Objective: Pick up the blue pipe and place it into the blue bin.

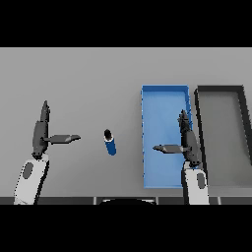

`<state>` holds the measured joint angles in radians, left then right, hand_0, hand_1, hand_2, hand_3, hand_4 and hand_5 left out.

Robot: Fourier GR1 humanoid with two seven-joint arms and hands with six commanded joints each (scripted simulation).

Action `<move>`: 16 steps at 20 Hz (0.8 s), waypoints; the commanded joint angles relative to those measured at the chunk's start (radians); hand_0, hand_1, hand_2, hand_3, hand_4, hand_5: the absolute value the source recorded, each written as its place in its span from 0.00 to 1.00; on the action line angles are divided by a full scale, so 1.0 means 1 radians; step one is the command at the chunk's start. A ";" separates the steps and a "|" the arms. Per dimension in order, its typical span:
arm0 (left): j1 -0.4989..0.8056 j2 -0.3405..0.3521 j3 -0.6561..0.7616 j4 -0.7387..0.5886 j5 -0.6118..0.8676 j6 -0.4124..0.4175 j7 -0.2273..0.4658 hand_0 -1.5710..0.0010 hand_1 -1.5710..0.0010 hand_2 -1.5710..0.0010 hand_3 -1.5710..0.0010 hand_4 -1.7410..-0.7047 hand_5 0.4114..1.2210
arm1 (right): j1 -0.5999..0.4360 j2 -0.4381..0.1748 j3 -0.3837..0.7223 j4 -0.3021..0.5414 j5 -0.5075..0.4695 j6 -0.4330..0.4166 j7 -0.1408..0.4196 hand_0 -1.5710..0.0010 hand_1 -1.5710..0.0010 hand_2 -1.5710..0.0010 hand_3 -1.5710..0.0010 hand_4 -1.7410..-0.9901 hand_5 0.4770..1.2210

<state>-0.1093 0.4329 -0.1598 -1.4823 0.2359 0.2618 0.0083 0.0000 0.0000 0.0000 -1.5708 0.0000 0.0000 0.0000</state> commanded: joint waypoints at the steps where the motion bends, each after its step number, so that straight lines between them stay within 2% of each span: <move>1: 0.000 0.001 0.002 0.001 0.001 -0.001 -0.005 1.00 1.00 1.00 1.00 0.64 0.22 | -0.001 0.002 0.001 0.000 0.001 -0.002 0.000 1.00 1.00 1.00 1.00 0.69 0.19; 6: -0.004 0.016 0.020 0.019 0.017 -0.020 -0.015 1.00 1.00 1.00 1.00 0.64 0.22 | -0.005 0.028 0.020 0.005 0.024 -0.023 -0.004 1.00 1.00 1.00 1.00 0.69 0.19; 7: 0.007 0.096 -0.010 0.006 0.028 -0.162 -0.063 1.00 1.00 1.00 1.00 0.64 0.22 | 0.025 -0.015 0.061 -0.028 0.073 0.009 -0.052 1.00 1.00 1.00 1.00 0.69 0.19; 8: 0.016 0.155 -0.022 0.005 0.034 -0.253 -0.094 1.00 1.00 1.00 1.00 0.64 0.22 | 0.051 -0.053 0.082 -0.050 0.106 0.028 -0.078 1.00 1.00 1.00 1.00 0.69 0.19; 9: 0.006 0.177 -0.037 0.014 0.037 -0.308 -0.091 1.00 1.00 1.00 1.00 0.64 0.22 | 0.065 -0.071 0.096 -0.074 0.123 0.039 -0.081 1.00 1.00 1.00 1.00 0.69 0.19; 10: 0.006 0.195 -0.041 0.019 0.042 -0.344 -0.098 1.00 1.00 1.00 1.00 0.64 0.22 | 0.066 -0.081 0.107 -0.091 0.139 0.041 -0.069 1.00 1.00 1.00 1.00 0.69 0.19; 11: 0.006 0.209 -0.044 0.019 0.045 -0.371 -0.113 1.00 1.00 1.00 1.00 0.64 0.22 | 0.096 -0.088 0.119 -0.117 0.151 0.044 -0.079 1.00 1.00 1.00 1.00 0.69 0.19; 14: -0.001 0.225 -0.048 0.023 0.047 -0.401 -0.119 1.00 1.00 1.00 1.00 0.64 0.23 | 0.094 -0.090 0.136 -0.128 0.194 0.025 -0.043 1.00 1.00 1.00 1.00 0.73 0.18; 15: 0.005 0.220 -0.054 0.007 0.059 -0.410 -0.120 1.00 1.00 1.00 1.00 0.63 0.24 | 0.083 -0.093 0.130 -0.119 0.199 0.019 -0.015 1.00 1.00 1.00 1.00 0.74 0.17; 16: 0.013 0.229 -0.056 0.005 0.065 -0.435 -0.141 1.00 1.00 1.00 1.00 0.63 0.24 | 0.081 -0.089 0.134 -0.119 0.205 0.015 -0.011 1.00 1.00 1.00 1.00 0.74 0.16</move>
<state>-0.0955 0.6619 -0.2156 -1.4775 0.3009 -0.1737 -0.1334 0.0806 -0.0890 0.1343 -1.6893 0.2049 0.0149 -0.0111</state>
